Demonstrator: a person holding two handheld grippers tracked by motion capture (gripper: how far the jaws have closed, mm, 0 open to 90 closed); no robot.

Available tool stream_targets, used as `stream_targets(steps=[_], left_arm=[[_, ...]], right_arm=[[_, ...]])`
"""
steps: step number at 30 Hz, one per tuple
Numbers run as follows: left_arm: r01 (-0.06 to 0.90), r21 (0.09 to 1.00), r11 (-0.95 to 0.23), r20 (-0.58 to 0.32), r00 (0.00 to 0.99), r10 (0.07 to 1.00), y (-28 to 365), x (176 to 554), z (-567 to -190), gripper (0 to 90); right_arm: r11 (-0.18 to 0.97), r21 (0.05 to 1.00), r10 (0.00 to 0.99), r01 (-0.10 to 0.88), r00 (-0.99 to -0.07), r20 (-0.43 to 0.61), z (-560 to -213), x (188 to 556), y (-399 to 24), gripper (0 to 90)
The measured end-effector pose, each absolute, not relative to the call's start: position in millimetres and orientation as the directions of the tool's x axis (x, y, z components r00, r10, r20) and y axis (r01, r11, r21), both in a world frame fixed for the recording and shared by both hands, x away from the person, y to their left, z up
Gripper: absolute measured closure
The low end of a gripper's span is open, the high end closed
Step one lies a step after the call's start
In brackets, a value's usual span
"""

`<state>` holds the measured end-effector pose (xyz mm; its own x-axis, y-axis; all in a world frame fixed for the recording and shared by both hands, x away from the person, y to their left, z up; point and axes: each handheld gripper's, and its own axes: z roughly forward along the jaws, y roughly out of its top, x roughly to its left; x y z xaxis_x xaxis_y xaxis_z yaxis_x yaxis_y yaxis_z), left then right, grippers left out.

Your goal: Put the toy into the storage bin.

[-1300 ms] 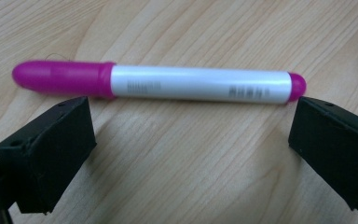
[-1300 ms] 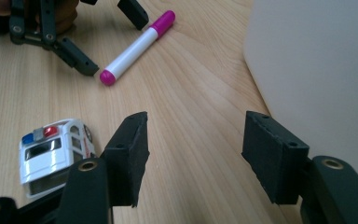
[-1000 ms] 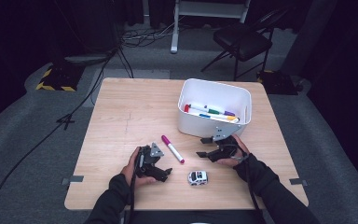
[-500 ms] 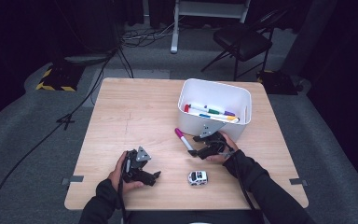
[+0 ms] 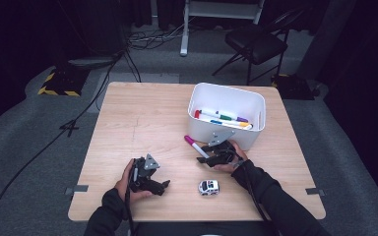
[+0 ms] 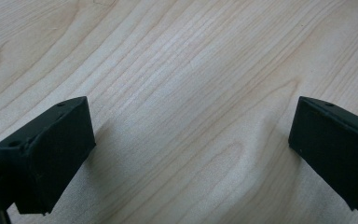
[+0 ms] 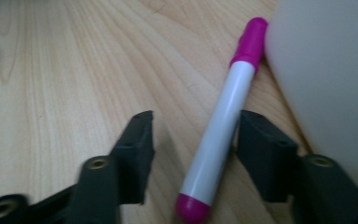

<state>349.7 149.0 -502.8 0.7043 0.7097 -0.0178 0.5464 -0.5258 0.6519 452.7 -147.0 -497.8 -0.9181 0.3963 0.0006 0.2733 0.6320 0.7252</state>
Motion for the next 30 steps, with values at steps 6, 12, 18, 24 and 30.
stream_targets(steps=[6, 12, 18, 24, 30], left_arm=[[0.548, 0.652, -0.523, -0.019, 0.702, 0.712, 148, 350, -503, 0.2], [0.547, 0.654, -0.523, -0.018, 0.702, 0.712, 148, 351, -503, 0.2], [0.552, 0.650, -0.522, -0.020, 0.699, 0.715, 147, 351, -503, 0.2], [0.549, 0.654, -0.521, -0.018, 0.699, 0.715, 147, 351, -503, 0.2], [0.547, 0.654, -0.523, -0.014, 0.699, 0.715, 147, 351, -503, 0.2]], right_arm=[[0.633, 0.734, 0.357, 0.245, -0.934, 0.004, -498, 451, -156, 74.7], [0.661, 0.714, 0.328, 0.231, -0.945, 0.002, -495, 444, -179, 76.3], [0.686, 0.697, 0.301, 0.209, -0.954, -0.010, -492, 427, -218, 76.3], [0.701, 0.680, 0.316, 0.212, -0.948, -0.031, -490, 411, -254, 75.9], [0.712, 0.675, 0.306, 0.193, -0.951, -0.051, -488, 400, -261, 63.2]])
